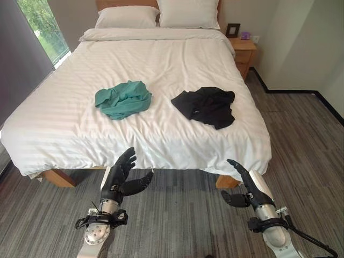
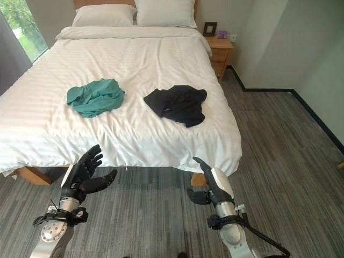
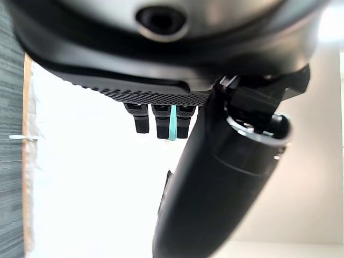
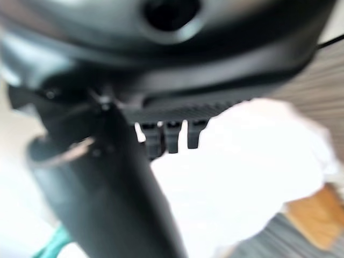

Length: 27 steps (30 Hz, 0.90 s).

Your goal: Pick up bed clothes into laundry basket.

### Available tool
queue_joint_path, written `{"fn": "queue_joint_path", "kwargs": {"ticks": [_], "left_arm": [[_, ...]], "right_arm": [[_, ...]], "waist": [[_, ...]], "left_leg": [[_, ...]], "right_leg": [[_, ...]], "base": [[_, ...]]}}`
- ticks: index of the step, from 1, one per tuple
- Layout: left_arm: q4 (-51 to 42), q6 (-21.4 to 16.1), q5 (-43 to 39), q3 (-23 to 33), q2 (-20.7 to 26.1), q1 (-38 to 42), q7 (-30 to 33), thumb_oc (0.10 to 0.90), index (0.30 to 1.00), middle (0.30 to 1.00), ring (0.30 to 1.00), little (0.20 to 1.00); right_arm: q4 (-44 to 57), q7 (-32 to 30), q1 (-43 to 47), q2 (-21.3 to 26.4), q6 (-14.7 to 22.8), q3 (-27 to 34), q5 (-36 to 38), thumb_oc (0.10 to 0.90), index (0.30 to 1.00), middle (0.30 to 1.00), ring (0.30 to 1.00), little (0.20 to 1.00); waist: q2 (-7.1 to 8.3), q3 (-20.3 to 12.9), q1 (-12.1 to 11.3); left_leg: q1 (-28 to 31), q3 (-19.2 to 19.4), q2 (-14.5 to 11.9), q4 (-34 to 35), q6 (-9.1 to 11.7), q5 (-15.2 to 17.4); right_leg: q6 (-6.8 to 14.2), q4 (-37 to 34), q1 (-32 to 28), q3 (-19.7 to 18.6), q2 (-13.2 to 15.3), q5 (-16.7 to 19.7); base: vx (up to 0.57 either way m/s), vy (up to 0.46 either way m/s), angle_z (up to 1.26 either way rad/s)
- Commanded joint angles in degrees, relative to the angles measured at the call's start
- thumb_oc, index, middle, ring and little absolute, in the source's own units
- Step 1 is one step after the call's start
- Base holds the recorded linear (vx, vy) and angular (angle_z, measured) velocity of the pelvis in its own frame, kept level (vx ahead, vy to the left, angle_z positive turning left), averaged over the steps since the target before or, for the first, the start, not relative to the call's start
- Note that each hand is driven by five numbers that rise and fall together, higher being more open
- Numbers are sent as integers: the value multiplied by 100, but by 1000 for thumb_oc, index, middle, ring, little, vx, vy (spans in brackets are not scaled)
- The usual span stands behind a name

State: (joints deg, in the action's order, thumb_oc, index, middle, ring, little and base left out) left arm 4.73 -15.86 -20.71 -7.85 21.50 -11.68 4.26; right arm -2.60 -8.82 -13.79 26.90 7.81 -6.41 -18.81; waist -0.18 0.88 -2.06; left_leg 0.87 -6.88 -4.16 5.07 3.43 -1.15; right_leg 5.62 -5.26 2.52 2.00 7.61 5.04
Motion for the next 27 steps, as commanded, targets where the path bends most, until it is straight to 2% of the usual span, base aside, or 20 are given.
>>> {"fn": "queue_joint_path", "kwargs": {"ticks": [1, 18, 19, 25, 26, 27], "left_arm": [[-299, -334, 104, 75, 169, 71, -144, 800, 900, 900, 900, 900], [-6, -189, 255, 105, 154, 44, 30, 800, 900, 900, 900, 900], [-14, -106, 204, 123, 184, 42, 30, 800, 900, 900, 900, 900], [-12, -103, 203, 124, 189, 47, 29, 800, 900, 900, 900, 900], [54, 29, 293, 35, 63, 26, -6, 800, 900, 900, 900, 900], [52, 21, 326, 24, 71, 46, -17, 800, 900, 900, 900, 900]], "right_arm": [[369, -107, 219, 8, 380, 201, 171, 800, 900, 900, 900, 900], [304, -242, 486, 26, 290, 117, 30, 800, 900, 900, 900, 900], [247, -269, 487, -59, 193, 144, -122, 800, 900, 900, 900, 900], [243, -269, 492, -65, 192, 144, -124, 800, 900, 900, 900, 900], [445, -280, 294, -201, 176, 272, -254, 800, 900, 900, 900, 900], [474, -280, 273, -210, 172, 293, -235, 800, 900, 900, 900, 900]], "waist": [[69, -156, -50], [126, -29, -60], [151, 236, -97], [163, 215, -121], [-43, 778, 384], [-8, 762, 458]], "left_leg": [[-187, -86, 439, -7, -152, -66], [-128, -13, 546, -7, -282, 5], [-34, 29, 655, -7, -493, 9], [-23, 48, 658, -7, -501, 71], [798, -103, 634, -7, -679, 587], [817, -198, 670, -7, -656, 611]], "right_leg": [[148, 26, -161, -75, 18, 197], [219, 26, -171, -141, 135, 254], [284, 1059, 150, -102, 146, 381], [294, 1117, 177, -131, 149, 295], [205, 1955, 1765, 397, -607, 525], [193, 1523, 1720, 479, -612, 618]], "base": [[0, 0, 0], [2, 42, -1], [-7, 142, 0], [100, 73, -23], [624, 284, 52], [625, 284, 65]]}}
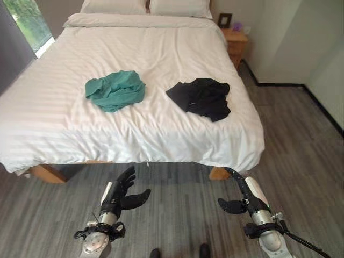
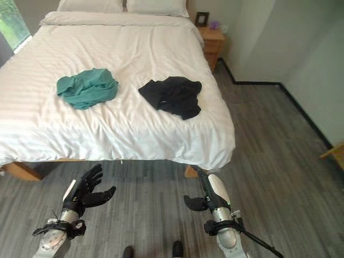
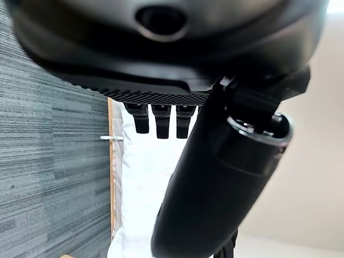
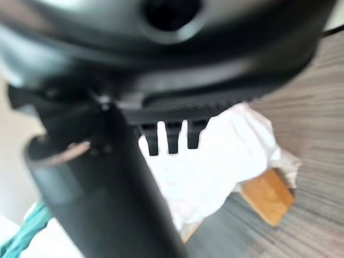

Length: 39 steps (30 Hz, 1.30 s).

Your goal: Pick up bed clothes into laundry basket.

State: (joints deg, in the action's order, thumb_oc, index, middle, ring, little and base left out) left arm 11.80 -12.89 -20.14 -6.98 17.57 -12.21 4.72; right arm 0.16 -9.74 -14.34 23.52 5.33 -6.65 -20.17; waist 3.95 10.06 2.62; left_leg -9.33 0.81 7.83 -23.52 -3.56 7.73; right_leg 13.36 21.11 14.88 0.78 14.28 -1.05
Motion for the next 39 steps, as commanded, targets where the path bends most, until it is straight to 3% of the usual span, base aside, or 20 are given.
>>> {"fn": "queue_joint_path", "kwargs": {"ticks": [1, 4, 5, 6, 7, 9, 10, 12, 14, 16, 18, 19, 20, 23, 28, 31, 39], "left_arm": [[-655, -276, 268, -63, 463, 99, -63, 800, 900, 900, 900, 900], [-655, -276, 268, -62, 462, 99, -63, 800, 900, 900, 900, 900], [-651, -289, 489, -159, 596, 371, -41, 800, 900, 900, 900, 900], [-644, -328, 544, -212, 561, 375, -26, 800, 900, 900, 900, 900], [-669, -383, 559, -215, 512, 361, -2, 800, 900, 900, 900, 900], [-687, -375, 534, -264, 447, 418, 41, 800, 900, 900, 900, 900], [-752, -379, 517, -267, 454, 464, 36, 800, 900, 900, 900, 900], [-864, -416, 538, -279, 511, 486, 29, 800, 900, 900, 900, 900], [-921, -451, 637, -313, 569, 608, 97, 800, 900, 900, 900, 900], [-932, -440, 703, -346, 585, 756, 148, 800, 900, 900, 900, 900], [-1012, -448, 802, -377, 615, 786, 178, 800, 900, 900, 900, 900], [-1029, -452, 815, -387, 602, 779, 197, 800, 900, 900, 900, 900], [-1021, -456, 856, -383, 609, 790, 257, 800, 900, 900, 900, 900], [-1029, -470, 877, -379, 585, 808, 401, 800, 900, 900, 900, 900], [-1097, -519, 866, -386, 536, 773, 416, 800, 900, 900, 900, 900], [-944, -382, 684, -514, 534, 562, 183, 800, 900, 900, 900, 900], [-489, -157, 44, -440, 536, 49, -289, 800, 900, 900, 900, 900]], "right_arm": [[199, -188, 328, 128, 420, 318, -99, 800, 900, 900, 900, 900], [199, -188, 328, 129, 420, 317, -99, 800, 900, 900, 900, 900], [553, -365, 377, 289, 384, 607, -264, 800, 900, 900, 900, 900], [693, -349, 291, 304, 416, 684, -300, 800, 900, 900, 900, 900], [843, -363, 195, 337, 463, 793, -328, 800, 900, 900, 900, 900], [889, -441, 260, 484, 505, 924, -390, 800, 900, 900, 900, 900], [1029, -504, 350, 560, 502, 1029, -418, 800, 900, 900, 900, 900], [1205, -740, 561, 665, 542, 1204, -492, 800, 900, 900, 900, 900], [1316, -990, 822, 790, 528, 1359, -652, 800, 900, 900, 900, 900], [1438, -1238, 1020, 841, 503, 1503, -802, 800, 900, 900, 900, 900], [1618, -1380, 1038, 833, 546, 1621, -878, 800, 900, 900, 900, 900], [1722, -1419, 1021, 844, 558, 1693, -913, 800, 900, 900, 900, 900], [1779, -1470, 1031, 872, 566, 1717, -931, 800, 900, 900, 900, 900], [1803, -1606, 1174, 965, 540, 1749, -939, 800, 900, 900, 900, 900], [1814, -1845, 1666, 1148, 526, 1905, -861, 800, 900, 900, 900, 900], [1243, -1928, 2457, 1603, 391, 1906, -379, 800, 900, 900, 900, 900], [-940, -1803, 3524, 2743, -150, 1125, -190, 800, 900, 900, 900, 900]], "waist": [[-428, -154, 1], [-431, -149, 10], [-419, -306, 243], [-457, -375, 327], [-545, -444, 375], [-655, -439, 356], [-604, -358, 302], [-373, -224, 131], [-175, -139, -37], [-126, -108, -162], [-153, -126, -199], [-171, -167, -217], [-242, -210, -270], [-356, -278, -430], [-432, -421, -535], [-309, -673, -719], [-120, -765, -1122]], "left_leg": [[1840, -977, -535, 2852, 45, -276], [1844, -985, -539, 2852, 45, -276], [2514, -1292, -499, 2852, 109, 369], [2627, -1328, -572, 2852, 124, 363], [2719, -1304, -676, 2852, 221, 141], [2303, -856, -695, 1723, 562, -472], [1744, -717, -673, 745, 813, -943], [757, -584, -550, -988, 924, -1401], [12, -352, -636, -1489, 782, -1279], [-438, -48, -989, -1082, 678, -980], [-460, 213, -1229, 262, 559, -854], [-369, 289, -1228, 982, 559, -1012], [-376, 298, -1272, 1674, 592, -1370], [-307, 22, -1388, 2767, 753, -1933], [-257, -215, -1566, 2852, 889, -1953], [-99, -104, -1723, 2852, 972, -1946], [-36, -100, -1587, 2852, 942, -1808]], "right_leg": [[-581, -1133, 468, 614, -1281, 1236], [-581, -1142, 457, 623, -1282, 1239], [-533, -2423, 722, 1043, -1227, 1793], [-665, -2435, 560, 989, -1286, 1850], [-712, -2441, 441, 974, -1359, 1841], [-811, -2482, 70, 1009, -1383, 1850], [-897, -2544, -143, 956, -1347, 1787], [-1111, -2595, -397, 860, -1218, 1537], [-1206, -2611, -573, 733, -1108, 1364], [-1145, -2611, -708, 593, -1086, 1181], [-1046, -2611, -842, 489, -1086, 1045], [-1008, -2611, -870, 464, -1076, 1025], [-982, -2611, -954, 432, -1117, 935], [-928, -2611, -1231, 315, -1175, 745], [-896, -2611, -1518, 152, -1218, 577], [-900, -2611, -1749, 96, -1133, 446], [-777, -2611, -1731, 154, -959, 404]], "base": [[56, -11, 81], [253, -44, 33], [907, -146, 57], [1062, -159, 75], [425, -32, 125], [312, -59, 114], [217, -123, 0], [181, -194, -29], [158, -162, -46], [216, 22, -58], [292, 154, -26], [312, 182, -20], [287, 182, -17], [232, 124, -12], [217, 111, -47], [242, 117, -30], [112, 71, 5]]}}
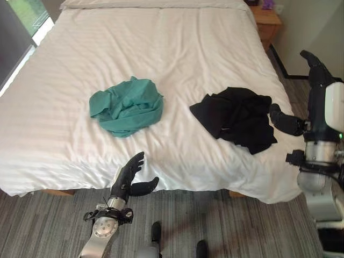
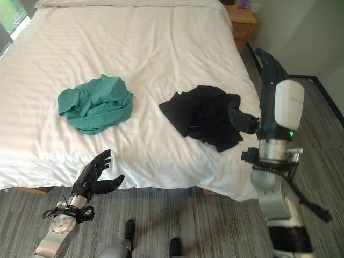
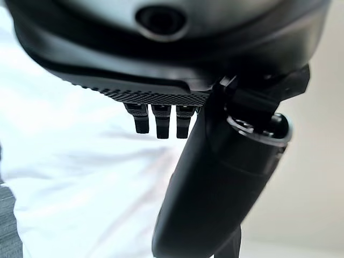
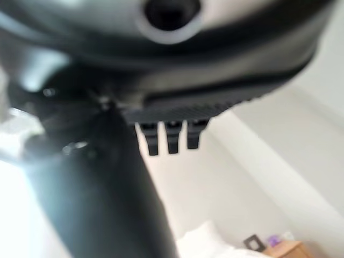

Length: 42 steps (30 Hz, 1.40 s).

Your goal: Pick up bed clothes into laundry basket.

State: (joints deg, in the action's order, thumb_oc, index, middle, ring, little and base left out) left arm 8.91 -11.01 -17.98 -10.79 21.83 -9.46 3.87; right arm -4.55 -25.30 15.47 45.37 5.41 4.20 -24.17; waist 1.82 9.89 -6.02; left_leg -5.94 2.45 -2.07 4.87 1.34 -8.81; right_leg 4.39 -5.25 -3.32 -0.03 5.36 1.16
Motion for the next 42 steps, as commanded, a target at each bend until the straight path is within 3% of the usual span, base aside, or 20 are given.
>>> {"fn": "queue_joint_path", "kwargs": {"ticks": [1, 3, 8, 9, 11, 15, 16, 21, 22, 23, 28, 29, 32, 36, 37, 39, 42], "left_arm": [[-194, -347, -172, -48, 99, -222, -204, 800, 900, 900, 900, 900], [-5, -314, -257, -64, 146, -269, -282, 800, 900, 900, 900, 900], [-5, -314, -257, -51, 136, -271, -283, 800, 900, 900, 900, 900], [236, -328, -365, -111, 178, -278, -315, 800, 900, 900, 900, 900], [383, -330, -410, -120, 118, -256, -337, 800, 900, 900, 900, 900], [395, -338, -411, -107, 108, -253, -339, 800, 900, 900, 900, 900], [1095, -278, -376, -262, 10, -46, -270, 800, 900, 900, 900, 900], [1598, -251, -339, -269, -94, 120, -203, 800, 900, 900, 900, 900], [2147, -190, -138, -243, -143, 283, -86, 800, 900, 900, 900, 900], [2276, -184, -66, -235, -152, 350, -34, 800, 900, 900, 900, 900], [2861, -139, 148, -94, -215, 525, 135, 800, 900, 900, 900, 900], [3108, -113, 274, 169, -212, 618, 353, 800, 900, 900, 900, 900], [3148, -124, 429, 393, -97, 643, 496, 800, 900, 900, 900, 900], [3170, -113, 456, 449, -51, 669, 533, 800, 900, 900, 900, 900], [2820, -144, 677, 902, 307, 762, 782, 800, 900, 900, 900, 900], [2555, -165, 681, 1250, 502, 808, 964, 800, 900, 900, 900, 900], [2333, -162, 717, 1433, 662, 805, 1084, 800, 900, 900, 900, 900]], "right_arm": [[-524, -263, 605, 571, -143, -11, 221, 800, 900, 900, 900, 900], [-1365, -188, 1006, 658, -228, -384, 428, 800, 900, 900, 900, 900], [-1390, -195, 1045, 661, -221, -418, 432, 800, 900, 900, 900, 900], [-2528, 169, 1595, 498, -247, -1164, 726, 800, 900, 900, 900, 900], [-2927, 304, 1792, 309, -205, -1504, 809, 800, 900, 900, 900, 900], [-2963, 298, 1838, 304, -191, -1542, 815, 800, 900, 900, 900, 900], [-4225, 709, 2052, -351, -218, -2175, 1123, 800, 900, 900, 900, 900], [-4828, 827, 2263, -646, -231, -2359, 1282, 800, 900, 900, 900, 900], [-5101, 870, 2341, -797, -275, -2398, 1332, 400, 300, 300, 300, 300], [-5111, 855, 2393, -807, -276, -2389, 1372, 400, 300, 300, 300, 300], [-4750, 806, 2458, -642, -271, -2305, 1375, 400, 300, 300, 300, 300], [-3679, 674, 2389, -307, -184, -2096, 1337, 400, 300, 300, 300, 300], [-2617, 593, 2102, 130, -62, -1679, 1297, 400, 300, 300, 300, 300], [-2292, 563, 2037, 288, -18, -1503, 1334, 400, 300, 300, 300, 300], [-1172, 409, 1668, 1008, 218, -758, 1418, 400, 300, 300, 300, 300], [-624, 298, 1289, 1273, 307, -157, 1490, 400, 300, 300, 300, 300], [-220, 267, 838, 1311, 311, 422, 1568, 400, 300, 300, 300, 300]], "waist": [[89, -750, -243], [138, -722, -354], [133, -724, -336], [203, -602, -552], [210, -580, -547], [209, -602, -523], [259, -461, -662], [270, -439, -671], [262, -433, -702], [265, -441, -697], [260, -469, -662], [270, -521, -571], [270, -596, -497], [273, -623, -483], [278, -756, -274], [268, -835, -172], [294, -858, -146]], "left_leg": [[-382, -263, -592, 13, 449, -154], [-452, -292, -526, 13, 428, -124], [-458, -296, -524, 13, 427, -125], [-736, -363, -423, 13, 428, -121], [-916, -401, -408, 13, 438, -149], [-945, -408, -407, 13, 438, -153], [-1323, -499, -405, 13, 487, -237], [-1564, -565, -388, 13, 503, -268], [-1630, -594, -371, 13, 514, -261], [-1635, -599, -361, 13, 514, -251], [-1590, -563, -345, 13, 502, -192], [-1437, -512, -330, 13, 482, -79], [-1181, -437, -311, 13, 449, 28], [-1133, -428, -303, 13, 433, 28], [-762, -387, -250, 13, 404, 213], [-674, -363, -223, 13, 386, 236], [-591, -358, -208, 13, 374, 278]], "right_leg": [[123, 25, 97, 234, -62, 182], [168, 25, 167, 298, 5, 201], [168, 25, 171, 302, 6, 201], [239, 25, 428, 402, 93, 261], [258, 25, 584, 439, 99, 288], [258, 25, 609, 445, 98, 289], [286, 25, 932, 538, 84, 344], [303, 25, 1097, 593, 81, 338], [329, 25, 1156, 630, 117, 336], [338, 25, 1177, 639, 127, 343], [371, 25, 1163, 627, 184, 339], [408, 25, 1079, 597, 256, 320], [445, 25, 929, 565, 346, 325], [454, 25, 905, 556, 370, 353], [481, 25, 634, 538, 481, 321], [500, 25, 592, 515, 516, 369], [511, 25, 523, 514, 538, 365]], "base": [[60, 56, 15], [54, 47, 9], [7, 14, 7], [22, 67, -14], [9, 44, -2], [-4, 4, 17], [-17, 8, -5], [-2, 12, 23], [14, 40, 6], [29, 56, -2], [35, 35, -4], [80, 67, -1], [97, 64, -14], [55, 26, -10], [150, 75, 7], [110, 54, 15], [56, 11, -9]]}}
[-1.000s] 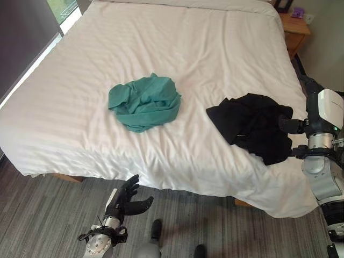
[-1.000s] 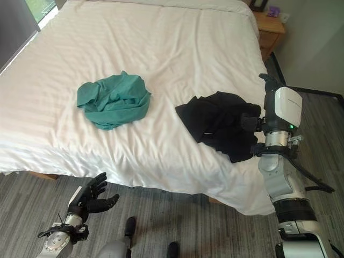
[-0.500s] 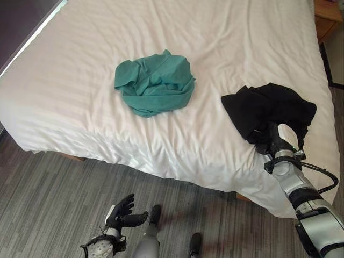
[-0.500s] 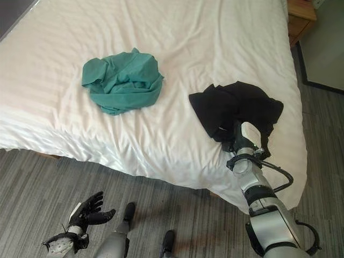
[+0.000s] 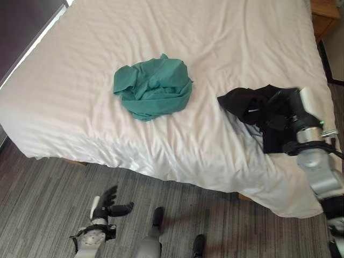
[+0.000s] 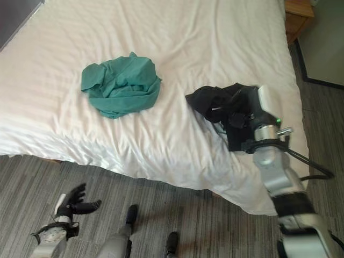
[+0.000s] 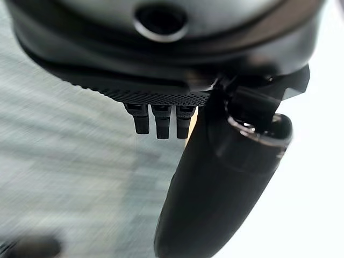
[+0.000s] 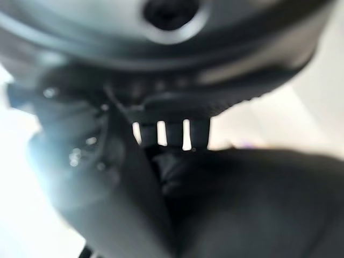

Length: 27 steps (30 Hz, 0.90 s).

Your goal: Pick up bed clothes into laundry basket.

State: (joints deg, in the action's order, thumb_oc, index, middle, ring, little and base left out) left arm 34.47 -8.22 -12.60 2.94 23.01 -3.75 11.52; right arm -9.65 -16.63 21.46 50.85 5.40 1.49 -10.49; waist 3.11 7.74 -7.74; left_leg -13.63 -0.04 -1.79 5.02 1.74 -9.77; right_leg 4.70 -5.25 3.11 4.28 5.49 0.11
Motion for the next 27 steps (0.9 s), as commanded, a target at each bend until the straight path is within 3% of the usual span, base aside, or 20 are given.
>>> {"fn": "queue_joint_path", "kwargs": {"ticks": [1, 2, 3, 4, 5, 7, 8, 12, 14, 15, 17, 19, 21, 22, 27], "left_arm": [[-223, -440, 179, 51, 548, 237, 320, 800, 900, 900, 900, 900], [-953, -547, 312, 1053, 992, 254, 819, 800, 900, 900, 900, 900], [-1104, -565, 330, 1219, 1114, 289, 931, 800, 900, 900, 900, 900], [-1136, -548, 337, 1166, 1147, 292, 935, 800, 900, 900, 900, 900], [-1414, -616, 379, 1557, 1312, 378, 1150, 800, 900, 900, 900, 900], [-1457, -590, 389, 1506, 1358, 371, 1158, 800, 900, 900, 900, 900], [-1815, -650, 489, 1847, 1608, 540, 1359, 800, 900, 900, 900, 900], [-1708, -641, 744, 1824, 2129, 1082, 1534, 800, 900, 900, 900, 900], [-1699, -645, 742, 1822, 2137, 1089, 1535, 800, 900, 900, 900, 900], [-1472, -543, 811, 1541, 2448, 1790, 1618, 800, 900, 900, 900, 900], [-1072, -473, 922, 952, 2690, 2506, 1607, 800, 900, 900, 900, 900], [-668, -382, 1039, 368, 2747, 3161, 1535, 800, 900, 900, 900, 900], [-580, -404, 1033, 258, 2777, 3299, 1550, 800, 900, 900, 900, 900], [-152, -309, 1215, -279, 2753, 3813, 1465, 800, 900, 900, 900, 900], [1351, -172, 1666, -1617, 2557, 5206, 1459, 800, 900, 900, 900, 900]], "right_arm": [[300, -597, 216, 761, 310, 714, 199, 400, 300, 300, 300, 300], [739, -950, -910, 586, 455, 2200, 397, 400, 300, 300, 300, 300], [810, -1016, -1378, 407, 462, 2667, 457, 400, 300, 300, 300, 300], [895, -1000, -1539, 340, 466, 2810, 468, 400, 300, 300, 300, 300], [589, -1075, -2092, -90, 397, 3245, 593, 400, 300, 300, 300, 300], [660, -1060, -2226, -182, 406, 3351, 602, 400, 300, 300, 300, 300], [-233, -948, -2875, -767, 159, 3377, 784, 400, 300, 300, 300, 300], [-1967, -611, -3225, -1344, -51, 2581, 993, 400, 300, 300, 300, 300], [-1982, -614, -3214, -1345, -41, 2573, 995, 400, 300, 300, 300, 300], [-3024, -310, -3329, -1659, -255, 1836, 986, 400, 300, 300, 300, 300], [-4029, 27, -3210, -2006, -320, 973, 853, 400, 300, 300, 300, 300], [-4709, 256, -3061, -2180, -338, 546, 932, 400, 300, 300, 300, 300], [-4769, 254, -3022, -2213, -305, 562, 949, 400, 300, 300, 300, 300], [-5383, 470, -2983, -2454, -358, 143, 1028, 400, 300, 300, 300, 300], [-6179, 623, -2831, -2855, -276, -218, 1228, 400, 300, 300, 300, 300]], "waist": [[170, -646, 17], [68, -768, 354], [94, -806, 399], [133, -807, 346], [61, -841, 515], [119, -851, 458], [39, -874, 659], [-37, -875, 877], [-30, -876, 875], [-174, -890, 1064], [-150, -828, 1121], [-153, -815, 1202], [-116, -791, 1168], [-152, -778, 1251], [-75, -723, 1335]], "left_leg": [[174, -107, -237, -2, 334, 373], [345, -73, -197, -2, 277, 488], [404, -62, -181, -2, 266, 528], [416, -67, -174, -2, 263, 534], [469, -30, -153, -2, 241, 587], [483, -25, -148, -2, 236, 597], [564, 30, -113, -2, 192, 659], [660, 188, -76, -2, 125, 738], [661, 193, -74, -2, 124, 746], [726, 266, -47, -2, 118, 818], [749, 320, -19, -2, 123, 831], [706, 349, 5, -2, 129, 761], [707, 350, 7, -2, 129, 762], [728, 363, 31, -2, 137, 793], [580, 420, 75, -2, 137, 722]], "right_leg": [[480, 25, -116, 81, 524, 471], [501, 25, -187, 8, 576, 553], [510, 25, -215, 2, 596, 585], [514, 25, -229, 9, 602, 580], [522, 25, -231, -44, 626, 669], [526, 25, -243, -48, 633, 665], [545, 25, -234, -127, 670, 813], [576, 25, -173, -297, 714, 981], [578, 25, -171, -302, 716, 975], [616, 25, -155, -375, 735, 1080], [654, 25, -126, -424, 757, 1187], [673, 25, -66, -452, 779, 1278], [674, 25, -67, -453, 782, 1276], [711, 25, -83, -447, 799, 1308], [782, 25, 97, -467, 860, 1450]], "base": [[91, 38, -5], [151, 41, -7], [153, 42, 1], [91, 29, 6], [57, 22, 2], [48, 33, -19], [52, 63, -21], [35, 78, -28], [29, 53, -24], [16, 96, -29], [4, 88, -17], [-16, 42, -13], [7, 30, -21], [3, 66, -21], [-13, 47, -13]]}}
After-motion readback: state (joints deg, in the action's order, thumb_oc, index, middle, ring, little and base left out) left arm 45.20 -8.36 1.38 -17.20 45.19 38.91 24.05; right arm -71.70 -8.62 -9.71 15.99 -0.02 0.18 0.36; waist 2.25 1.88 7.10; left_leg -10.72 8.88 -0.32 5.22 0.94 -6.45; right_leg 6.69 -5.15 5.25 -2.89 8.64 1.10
